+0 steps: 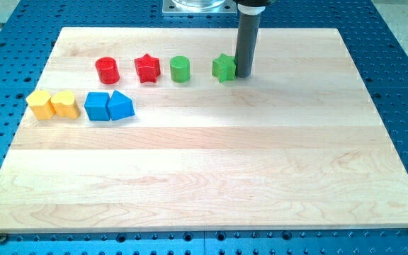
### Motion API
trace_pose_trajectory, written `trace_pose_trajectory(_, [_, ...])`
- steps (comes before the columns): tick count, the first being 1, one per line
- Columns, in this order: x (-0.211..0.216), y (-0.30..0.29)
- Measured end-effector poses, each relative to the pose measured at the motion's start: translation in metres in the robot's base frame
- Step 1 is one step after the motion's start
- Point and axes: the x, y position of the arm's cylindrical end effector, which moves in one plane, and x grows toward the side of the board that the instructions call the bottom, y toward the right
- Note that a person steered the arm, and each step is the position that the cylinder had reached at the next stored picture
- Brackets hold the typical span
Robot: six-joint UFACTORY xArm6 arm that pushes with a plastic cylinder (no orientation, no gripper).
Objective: Move your arm towards the center right side of the board
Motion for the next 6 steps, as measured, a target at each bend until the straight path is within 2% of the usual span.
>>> trace_pose_trajectory(1, [0.002, -0.002])
trace_pose_trajectory(3, [0.074, 0.112])
trace_pose_trajectory(5, [0.085, 0.168])
trace_pose_trajectory(6, [0.085, 0.168])
